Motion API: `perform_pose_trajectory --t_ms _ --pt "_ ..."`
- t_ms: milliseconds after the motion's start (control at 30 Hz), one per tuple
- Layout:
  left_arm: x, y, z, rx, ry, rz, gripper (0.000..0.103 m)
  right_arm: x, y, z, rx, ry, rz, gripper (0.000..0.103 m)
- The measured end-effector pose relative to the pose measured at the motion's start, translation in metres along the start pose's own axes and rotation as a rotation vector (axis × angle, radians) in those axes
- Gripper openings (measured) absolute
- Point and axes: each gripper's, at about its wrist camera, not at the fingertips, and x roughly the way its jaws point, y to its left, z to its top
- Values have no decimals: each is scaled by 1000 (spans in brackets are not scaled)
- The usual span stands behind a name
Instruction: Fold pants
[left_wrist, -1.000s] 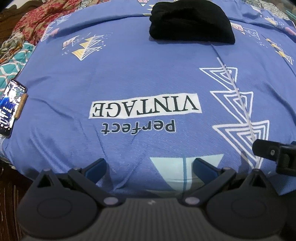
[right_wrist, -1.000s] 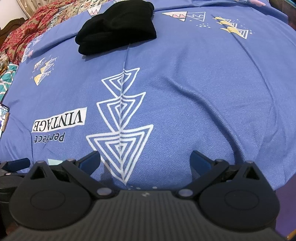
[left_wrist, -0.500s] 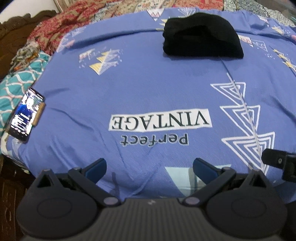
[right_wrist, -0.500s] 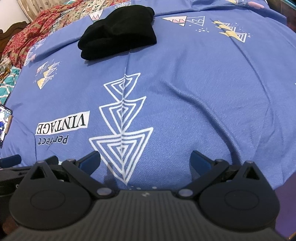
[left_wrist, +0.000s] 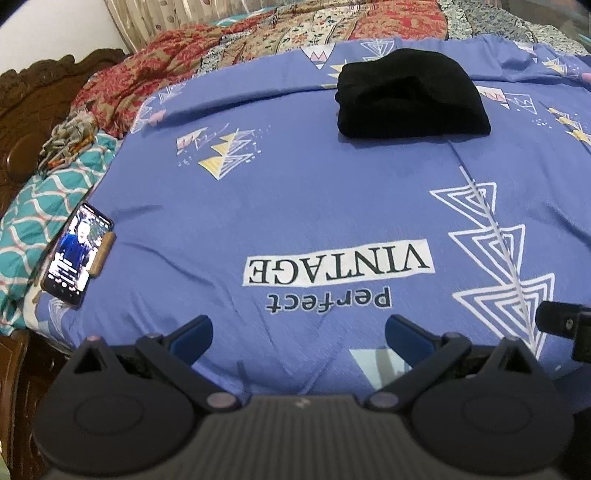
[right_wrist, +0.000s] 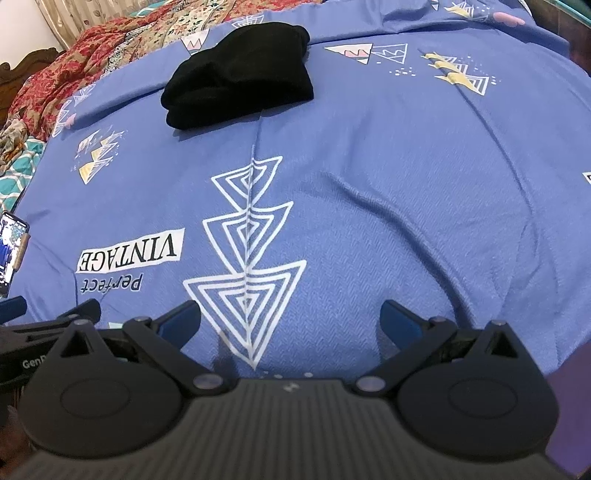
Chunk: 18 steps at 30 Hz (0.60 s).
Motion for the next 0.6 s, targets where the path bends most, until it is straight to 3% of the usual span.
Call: perform_pose_trajectory --t_ms 600 --pt "-10 2 2 52 -82 66 103 -3 -1 -2 7 -8 6 103"
